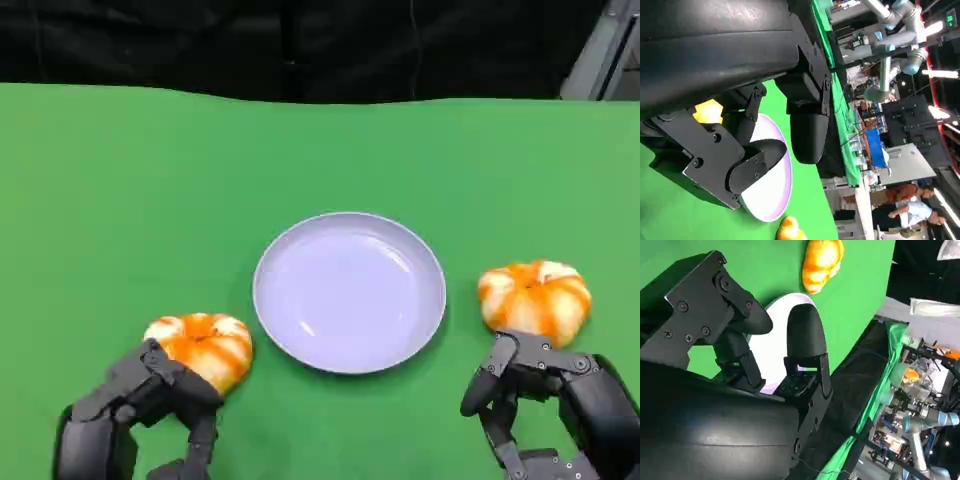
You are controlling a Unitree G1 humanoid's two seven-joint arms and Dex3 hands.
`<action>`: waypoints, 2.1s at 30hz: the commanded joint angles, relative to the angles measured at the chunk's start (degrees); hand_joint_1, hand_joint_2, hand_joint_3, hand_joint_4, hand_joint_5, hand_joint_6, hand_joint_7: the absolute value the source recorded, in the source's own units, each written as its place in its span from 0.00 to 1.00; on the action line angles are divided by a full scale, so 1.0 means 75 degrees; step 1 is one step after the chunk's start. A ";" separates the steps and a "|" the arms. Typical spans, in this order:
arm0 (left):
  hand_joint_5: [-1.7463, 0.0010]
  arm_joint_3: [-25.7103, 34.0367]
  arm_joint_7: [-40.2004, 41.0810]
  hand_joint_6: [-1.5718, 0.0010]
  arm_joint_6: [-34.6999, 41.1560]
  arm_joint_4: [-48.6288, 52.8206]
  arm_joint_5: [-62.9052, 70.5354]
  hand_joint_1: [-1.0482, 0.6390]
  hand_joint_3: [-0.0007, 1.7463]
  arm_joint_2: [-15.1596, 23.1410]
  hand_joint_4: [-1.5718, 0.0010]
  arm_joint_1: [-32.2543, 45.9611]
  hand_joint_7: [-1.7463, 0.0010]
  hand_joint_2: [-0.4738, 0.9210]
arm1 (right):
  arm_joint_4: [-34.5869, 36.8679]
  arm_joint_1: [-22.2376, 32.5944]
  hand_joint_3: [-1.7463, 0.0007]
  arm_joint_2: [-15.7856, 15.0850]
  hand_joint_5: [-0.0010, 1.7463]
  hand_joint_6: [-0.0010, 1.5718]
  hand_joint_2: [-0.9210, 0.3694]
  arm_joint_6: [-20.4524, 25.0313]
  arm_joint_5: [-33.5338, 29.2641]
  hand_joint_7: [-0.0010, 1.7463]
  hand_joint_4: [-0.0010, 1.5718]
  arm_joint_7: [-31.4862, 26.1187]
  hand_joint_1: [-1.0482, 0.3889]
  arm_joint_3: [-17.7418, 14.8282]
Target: Grasp the bread from the table and place it into the plate.
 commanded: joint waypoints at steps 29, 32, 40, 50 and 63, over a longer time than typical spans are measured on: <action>0.54 0.0158 0.0205 0.55 0.0346 -0.0357 0.0757 0.51 0.18 0.0199 0.67 0.0043 0.85 0.93 | -0.0046 -0.0040 0.23 0.0000 0.95 0.50 0.46 0.0014 -0.0103 0.77 0.58 -0.0110 0.73 0.0012; 0.63 0.0236 0.0487 0.61 0.0821 -0.0608 0.1495 0.48 0.07 0.0211 0.74 0.0027 0.96 0.98 | 0.0002 -0.0069 0.23 -0.0010 0.96 0.50 0.46 -0.0022 -0.0141 0.77 0.58 -0.0142 0.72 0.0029; 0.62 0.0165 0.0811 0.74 0.2086 -0.1129 0.2879 0.39 0.01 0.0305 0.92 -0.0096 1.00 1.00 | 0.0040 -0.0085 0.23 -0.0030 0.95 0.50 0.46 -0.0046 -0.0135 0.77 0.58 -0.0167 0.72 0.0072; 0.62 -0.0091 0.0843 0.79 0.2624 -0.1425 0.3354 0.41 0.00 0.0518 0.95 -0.0121 1.00 0.98 | 0.0021 -0.0075 0.24 -0.0012 0.94 0.51 0.46 -0.0023 -0.0232 0.77 0.58 -0.0239 0.72 0.0071; 0.63 -0.0814 0.0432 0.79 0.4720 -0.1884 0.6514 0.35 0.00 0.1421 0.93 -0.0859 0.99 0.97 | 0.0066 -0.0127 0.22 -0.0063 0.95 0.50 0.47 -0.0106 -0.0143 0.77 0.57 -0.0165 0.72 0.0068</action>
